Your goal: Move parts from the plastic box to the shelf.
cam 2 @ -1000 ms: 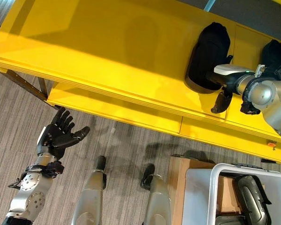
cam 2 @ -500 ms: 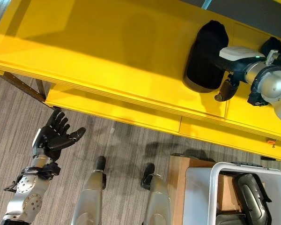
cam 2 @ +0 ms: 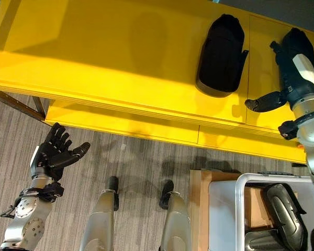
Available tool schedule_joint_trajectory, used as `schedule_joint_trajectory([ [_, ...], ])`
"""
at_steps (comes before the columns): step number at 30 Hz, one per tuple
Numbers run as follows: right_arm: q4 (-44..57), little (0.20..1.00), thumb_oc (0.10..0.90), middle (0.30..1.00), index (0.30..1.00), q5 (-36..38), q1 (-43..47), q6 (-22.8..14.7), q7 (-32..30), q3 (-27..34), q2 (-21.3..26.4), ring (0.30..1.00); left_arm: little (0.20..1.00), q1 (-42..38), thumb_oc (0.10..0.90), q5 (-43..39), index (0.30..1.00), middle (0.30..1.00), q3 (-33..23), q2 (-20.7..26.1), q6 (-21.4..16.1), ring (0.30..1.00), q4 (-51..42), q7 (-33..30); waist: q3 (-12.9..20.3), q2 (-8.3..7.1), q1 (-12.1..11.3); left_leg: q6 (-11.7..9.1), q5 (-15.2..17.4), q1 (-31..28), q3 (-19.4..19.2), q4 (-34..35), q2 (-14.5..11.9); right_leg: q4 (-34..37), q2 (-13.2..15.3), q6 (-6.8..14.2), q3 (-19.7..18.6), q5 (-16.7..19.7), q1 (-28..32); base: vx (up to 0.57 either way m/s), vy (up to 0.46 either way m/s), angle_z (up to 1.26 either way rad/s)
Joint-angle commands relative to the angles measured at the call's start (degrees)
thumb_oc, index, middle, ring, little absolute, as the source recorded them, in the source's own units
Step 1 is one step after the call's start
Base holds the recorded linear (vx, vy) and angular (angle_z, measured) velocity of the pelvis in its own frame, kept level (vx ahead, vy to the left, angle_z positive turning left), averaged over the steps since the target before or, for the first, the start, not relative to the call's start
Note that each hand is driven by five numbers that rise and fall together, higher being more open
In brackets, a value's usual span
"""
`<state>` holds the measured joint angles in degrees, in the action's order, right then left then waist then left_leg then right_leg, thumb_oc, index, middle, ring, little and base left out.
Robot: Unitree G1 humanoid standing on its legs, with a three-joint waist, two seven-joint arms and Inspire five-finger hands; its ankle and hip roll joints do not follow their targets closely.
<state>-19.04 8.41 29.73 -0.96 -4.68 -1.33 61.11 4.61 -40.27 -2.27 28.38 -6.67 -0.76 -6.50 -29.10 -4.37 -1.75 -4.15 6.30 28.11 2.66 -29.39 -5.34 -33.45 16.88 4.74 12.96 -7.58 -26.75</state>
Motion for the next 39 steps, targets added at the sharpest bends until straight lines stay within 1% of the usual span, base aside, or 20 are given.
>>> schedule_joint_trajectory([
  [1, -1.71, 1.0, 0.9, 1.0, 1.0, 6.16, 9.68, -5.21, -7.89, 4.51, 1.15, 1.0, 1.0, 0.65, 0.9, -1.29, 1.0, 1.0, -0.1, 2.67, -6.02, 1.0, -6.62, -0.35, 4.48, 0.47, -0.81, -1.43, 3.08, -1.16, 2.21, -1.29, -2.99, -0.44, 0.58, 1.96, -3.4, -2.45, 2.76, 0.0, 0.002, 0.03],
  [2, -1.67, 1.0, 0.9, 1.0, 1.0, 6.16, 9.61, -5.2, -7.91, 4.58, 1.12, 1.0, 1.0, 0.64, 0.9, -1.29, 1.0, 1.0, -0.09, 2.71, -6.03, 1.0, -6.61, -0.36, 4.48, 0.44, -0.82, -1.43, 3.08, -1.17, 2.21, -1.29, -2.98, -0.45, 0.59, 1.96, -3.4, -2.46, 2.76, 0.01, 0.003, 0.07],
  [3, -1.79, 1.0, 0.9, 1.0, 1.0, 8.71, 10.24, -6.45, -9.25, 5.4, -1.13, 1.0, 1.0, 0.74, 0.9, -1.56, 1.0, 1.0, 0.37, 2.4, -6.13, 1.0, -6.29, -0.58, 4.47, 0.86, -0.95, -1.39, 3.04, -1.18, 2.09, -1.24, -2.86, -0.56, 0.63, 1.96, -3.47, -2.48, 2.65, 0.01, -0.003, 0.06],
  [5, -1.55, 1.0, 0.9, 1.0, 1.0, 9.97, 11.17, -7.25, -10.6, 5.83, -2.73, 1.0, 1.0, 0.8, 0.9, -1.79, 1.0, 1.0, 0.77, 2.33, -6.31, 1.0, -6.26, -0.76, 4.42, 1.11, -1.15, -1.41, 2.98, -1.16, 2.04, -1.25, -2.79, -0.66, 0.69, 1.99, -3.41, -2.55, 2.65, 0.0, -0.002, 0.02],
  [6, -1.57, 1.0, 0.9, 1.0, 1.0, 9.97, 11.21, -7.25, -10.62, 5.79, -2.75, 1.0, 1.0, 0.8, 0.9, -1.8, 1.0, 1.0, 0.75, 2.34, -6.31, 1.0, -6.26, -0.76, 4.41, 1.1, -1.13, -1.41, 2.99, -1.17, 2.04, -1.26, -2.79, -0.66, 0.69, 1.99, -3.42, -2.55, 2.65, 0.0, 0.0, 0.0],
  [9, -1.84, 1.0, 0.9, 1.0, 1.0, 11.55, 14.39, -7.98, -11.96, 4.33, -4.93, 1.0, 1.0, 0.25, 0.9, -1.93, 1.0, 1.0, 1.95, 2.44, -6.62, 1.0, -6.03, -1.1, 4.13, 1.62, -1.61, -1.33, 2.96, -1.15, 1.96, -1.48, -2.69, -0.91, 0.82, 2.05, -3.41, -2.67, 2.49, 0.0, 0.0, 0.0],
  [12, -2.06, 1.0, 0.9, 1.0, 1.0, 11.92, 16.63, -8.1, -12.59, 3.19, -5.15, 1.0, 1.0, 0.03, 0.9, -1.88, 1.0, 1.0, 2.5, 2.47, -6.77, 1.0, -5.74, -1.23, 4.08, 1.89, -1.91, -1.31, 2.99, -1.17, 1.95, -1.54, -2.67, -1.11, 0.87, 2.02, -3.47, -2.76, 2.39, 0.0, 0.0, 0.0],
  [17, -5.33, 1.0, 0.9, 1.0, 1.0, 14.51, 24.13, -8.62, -13.38, -1.16, -5.48, 1.0, 1.0, -0.49, 0.9, -2.2, 1.0, 1.0, 3.72, 2.83, -7.08, 1.0, -5.33, -1.38, 3.91, 2.63, -2.8, -1.33, 2.86, -1.01, 2.08, -1.63, -2.37, -1.71, 1.21, 1.95, -3.55, -3.01, 2.25, 0.0, -0.002, 0.01],
  [22, -7.4, 1.0, 0.9, 1.0, 1.0, 14.71, 29.24, -8.57, -14.0, -4.67, -4.87, 1.0, 1.0, -0.79, 0.9, -2.32, 1.0, 1.0, 3.98, 3.21, -7.44, 1.0, -5.19, -1.53, 3.7, 3.03, -3.3, -1.4, 2.72, -0.98, 1.97, -1.61, -2.18, -1.9, 1.38, 1.94, -3.42, -3.11, 2.18, 0.0, -0.003, 0.02],
  [23, -8.49, 1.0, 0.9, 1.0, 1.0, 14.27, 31.49, -8.32, -13.96, -6.47, -4.46, 1.0, 1.0, -0.96, 0.9, -2.31, 1.0, 1.0, 4.12, 3.55, -7.72, 1.0, -5.22, -1.63, 3.73, 3.01, -3.77, -1.41, 2.62, -0.96, 2.02, -1.48, -2.17, -1.96, 1.42, 1.94, -3.38, -3.08, 2.09, 0.0, 0.0, 0.0],
  [24, -8.64, 1.0, 0.9, 1.0, 1.0, 14.31, 31.8, -8.35, -13.96, -6.74, -4.44, 1.0, 1.0, -0.97, 0.9, -2.31, 1.0, 1.0, 4.06, 3.45, -7.72, 1.0, -5.21, -1.64, 3.69, 3.07, -3.69, -1.41, 2.62, -0.96, 2.01, -1.48, -2.18, -1.98, 1.42, 1.94, -3.39, -3.08, 2.07, 0.0, 0.0, 0.0],
  [27, -11.54, 1.0, 0.9, 1.0, 1.0, 13.36, 36.03, -7.77, -13.95, -10.34, -3.38, 1.0, 1.0, -0.99, 0.9, -2.4, 1.0, 1.0, 4.08, 3.64, -8.03, 1.0, -4.96, -1.69, 3.63, 3.17, -4.26, -1.5, 2.44, -1.02, 2.07, -1.25, -2.17, -1.89, 1.52, 1.99, -3.28, -3.06, 2.06, 0.0, 0.0, 0.0],
  [32, -15.62, 1.0, 0.9, 1.0, 1.0, 13.04, 39.93, -6.96, -13.31, -14.37, -2.93, 1.0, 1.0, -0.97, 0.9, -2.4, 1.0, 1.0, 3.72, 3.82, -8.45, 1.0, -5.31, -1.87, 3.47, 3.62, -4.82, -1.58, 2.18, -0.81, 2.23, -1.23, -2.04, -2.4, 1.75, 1.87, -3.15, -3.21, 1.83, 0.0, 0.0, 0.0],
  [39, -20.15, 1.0, 0.9, 1.0, 1.0, 13.07, 41.91, -6.36, -13.61, -15.91, -3.59, 1.0, 1.0, -1.08, 0.9, -2.37, 1.0, 1.0, 3.65, 3.76, -8.72, 1.0, -5.37, -2.21, 3.14, 4.09, -5.14, -1.64, 1.81, -0.63, 2.34, -0.79, -2.01, -2.55, 1.75, 1.91, -2.96, -3.24, 1.54, 0.0, -0.007, 0.02],
])
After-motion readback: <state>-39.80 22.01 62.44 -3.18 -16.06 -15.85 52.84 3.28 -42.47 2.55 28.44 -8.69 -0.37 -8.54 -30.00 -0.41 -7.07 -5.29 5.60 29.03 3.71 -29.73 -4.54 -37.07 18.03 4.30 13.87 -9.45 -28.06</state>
